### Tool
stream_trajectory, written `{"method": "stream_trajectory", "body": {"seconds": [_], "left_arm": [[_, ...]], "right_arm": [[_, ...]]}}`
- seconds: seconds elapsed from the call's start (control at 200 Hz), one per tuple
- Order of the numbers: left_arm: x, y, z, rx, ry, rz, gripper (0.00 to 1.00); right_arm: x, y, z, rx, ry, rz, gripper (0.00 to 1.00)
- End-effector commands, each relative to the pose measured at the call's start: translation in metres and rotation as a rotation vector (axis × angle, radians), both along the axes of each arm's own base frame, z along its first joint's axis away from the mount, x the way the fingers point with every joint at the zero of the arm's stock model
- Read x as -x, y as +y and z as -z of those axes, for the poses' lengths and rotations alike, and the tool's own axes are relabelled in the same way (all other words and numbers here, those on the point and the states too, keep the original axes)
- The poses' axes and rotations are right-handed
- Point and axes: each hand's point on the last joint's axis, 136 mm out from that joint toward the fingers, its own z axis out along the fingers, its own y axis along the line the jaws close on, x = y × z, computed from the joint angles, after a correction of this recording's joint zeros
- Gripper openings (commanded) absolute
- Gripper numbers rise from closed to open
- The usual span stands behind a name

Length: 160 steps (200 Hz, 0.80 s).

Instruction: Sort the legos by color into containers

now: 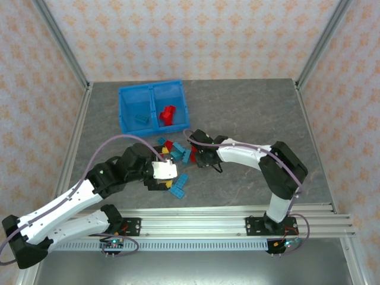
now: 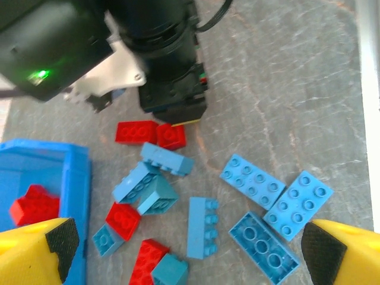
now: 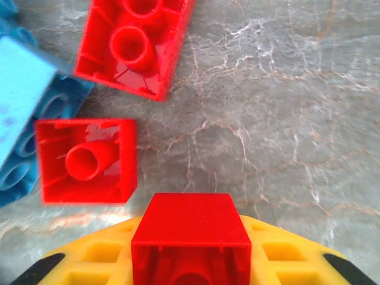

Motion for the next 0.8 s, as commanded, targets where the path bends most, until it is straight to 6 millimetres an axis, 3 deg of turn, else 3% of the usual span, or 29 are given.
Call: {"method": "stream_trajectory", "body": {"seconds": [0.0, 0.185, 0.35, 0.435, 0.606, 0.796], "left_arm": [[-0.024, 0.020, -0.034, 0.070, -0.145, -0.182, 1.00], [-0.043, 0.063, -0.075, 0.177, -0.329, -0.456, 1.00], [-0.050, 0.099, -0.093, 0.195, -0.437, -0.643, 1.00], [-0.053, 0.109, -0.096, 0.191, -0.454, -0.700, 1.00], [-0.058, 0.119, -0.100, 0.235, -0.448, -0.761, 1.00], [-0.060, 0.115, -0.098, 0.252, -0.420, -0.742, 1.00]], "right_arm": [[-0.003, 0.011, -0.061, -0.042, -0.132, 0.013, 0.29], [0.001, 0.068, -0.139, -0.228, -0.259, -0.057, 0.28], [-0.044, 0.095, -0.185, -0.298, -0.423, 0.026, 0.28], [-0.077, 0.109, -0.188, -0.295, -0.445, 0.061, 0.27], [-0.148, 0.134, -0.175, -0.260, -0.452, 0.099, 0.26], [-0.210, 0.153, -0.145, -0.215, -0.468, 0.120, 0.26]]}}
